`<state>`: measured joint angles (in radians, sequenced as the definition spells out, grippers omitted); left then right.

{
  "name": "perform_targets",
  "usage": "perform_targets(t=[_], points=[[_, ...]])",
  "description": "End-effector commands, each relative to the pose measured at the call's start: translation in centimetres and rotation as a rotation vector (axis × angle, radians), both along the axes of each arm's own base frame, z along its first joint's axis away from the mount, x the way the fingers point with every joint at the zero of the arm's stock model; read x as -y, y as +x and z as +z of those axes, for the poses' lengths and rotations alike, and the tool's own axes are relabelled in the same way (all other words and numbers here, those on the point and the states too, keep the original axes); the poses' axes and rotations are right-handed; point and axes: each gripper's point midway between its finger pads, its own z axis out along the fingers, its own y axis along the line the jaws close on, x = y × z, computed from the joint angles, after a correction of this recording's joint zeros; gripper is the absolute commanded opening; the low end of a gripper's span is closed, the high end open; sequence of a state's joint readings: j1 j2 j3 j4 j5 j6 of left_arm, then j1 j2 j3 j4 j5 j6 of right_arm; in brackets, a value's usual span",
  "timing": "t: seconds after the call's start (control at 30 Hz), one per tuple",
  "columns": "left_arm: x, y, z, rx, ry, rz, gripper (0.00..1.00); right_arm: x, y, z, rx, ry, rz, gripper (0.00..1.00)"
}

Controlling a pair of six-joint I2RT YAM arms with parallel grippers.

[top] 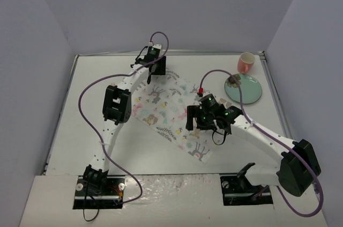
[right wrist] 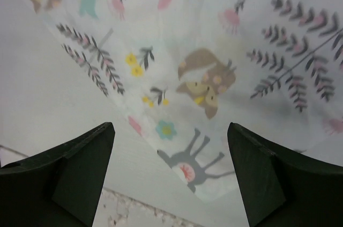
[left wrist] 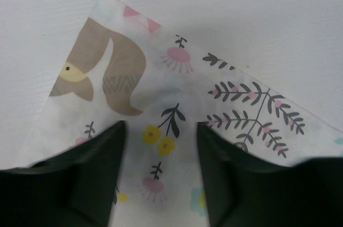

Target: Set the dinner table for one person

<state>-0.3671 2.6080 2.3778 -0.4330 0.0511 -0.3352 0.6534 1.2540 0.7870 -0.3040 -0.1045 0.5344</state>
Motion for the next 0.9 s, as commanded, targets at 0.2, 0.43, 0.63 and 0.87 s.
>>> perform_targets(t=[0.2, 0.43, 0.63, 0.87], points=[[-5.2, -6.7, 17.5, 0.203, 0.035, 0.066, 0.8, 4.3, 13.1, 2.7, 0.233, -0.012, -0.267, 0.88], [-5.2, -11.0, 12.7, 0.103, 0.011, 0.063, 0.83, 5.3, 15.9, -0.3, 0.227, 0.044, -0.352, 0.9], [-2.6, -12.8, 7.4, 0.004, 0.0, 0.027, 0.83, 7.7, 15.6, -4.2, 0.173, 0.053, -0.449, 0.94], [-0.1, -13.7, 1.8, -0.111, 0.004, -0.003, 0.83, 10.9, 14.3, -6.4, 0.126, 0.056, -0.55, 0.97]])
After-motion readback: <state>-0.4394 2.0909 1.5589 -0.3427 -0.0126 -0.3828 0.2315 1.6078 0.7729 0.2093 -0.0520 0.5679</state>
